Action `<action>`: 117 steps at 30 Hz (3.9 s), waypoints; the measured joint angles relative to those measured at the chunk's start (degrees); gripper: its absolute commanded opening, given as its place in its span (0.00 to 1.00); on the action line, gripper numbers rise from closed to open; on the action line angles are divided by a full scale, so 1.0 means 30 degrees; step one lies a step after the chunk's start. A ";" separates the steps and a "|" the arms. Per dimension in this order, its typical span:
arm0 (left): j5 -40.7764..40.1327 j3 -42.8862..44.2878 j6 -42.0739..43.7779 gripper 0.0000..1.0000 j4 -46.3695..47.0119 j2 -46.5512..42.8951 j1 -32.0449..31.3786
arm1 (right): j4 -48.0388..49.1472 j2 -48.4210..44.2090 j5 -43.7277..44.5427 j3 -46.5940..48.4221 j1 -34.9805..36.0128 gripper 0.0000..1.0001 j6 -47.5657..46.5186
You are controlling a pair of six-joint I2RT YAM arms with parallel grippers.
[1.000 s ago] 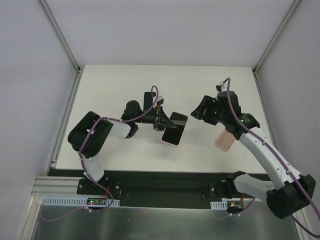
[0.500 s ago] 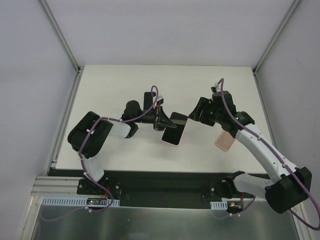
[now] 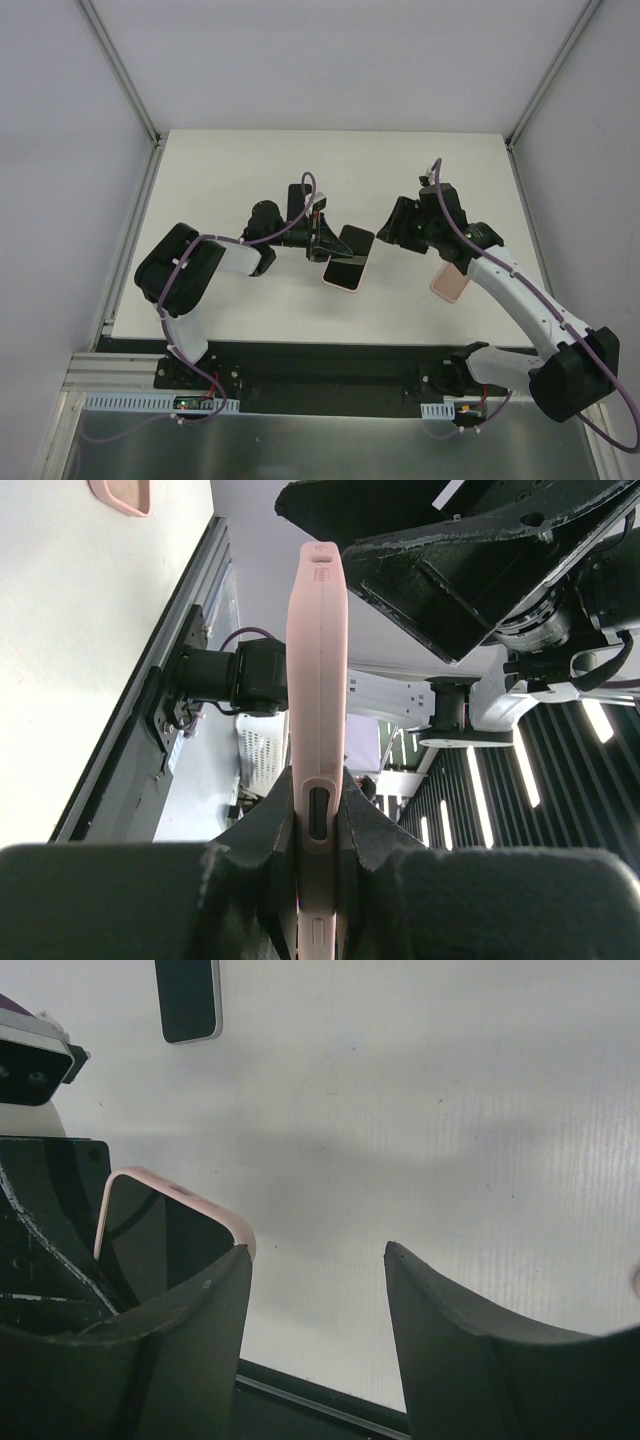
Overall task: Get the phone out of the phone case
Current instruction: Remove the phone case from the phone.
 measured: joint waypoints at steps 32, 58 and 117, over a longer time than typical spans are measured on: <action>0.0670 -0.0146 0.0379 0.00 0.0437 -0.2098 -0.0015 | 0.5748 -0.2973 -0.8422 -0.2623 -0.2834 0.65 0.4087; 0.1654 0.1005 0.0401 0.00 0.0612 -0.4284 0.0204 | 1.4659 -0.3861 -1.2728 -0.5472 -0.2834 0.01 1.0622; 0.1056 0.5180 0.2659 0.00 0.2448 -0.6266 0.1887 | 3.3631 0.4218 -0.0073 -0.3096 0.3942 0.01 2.4465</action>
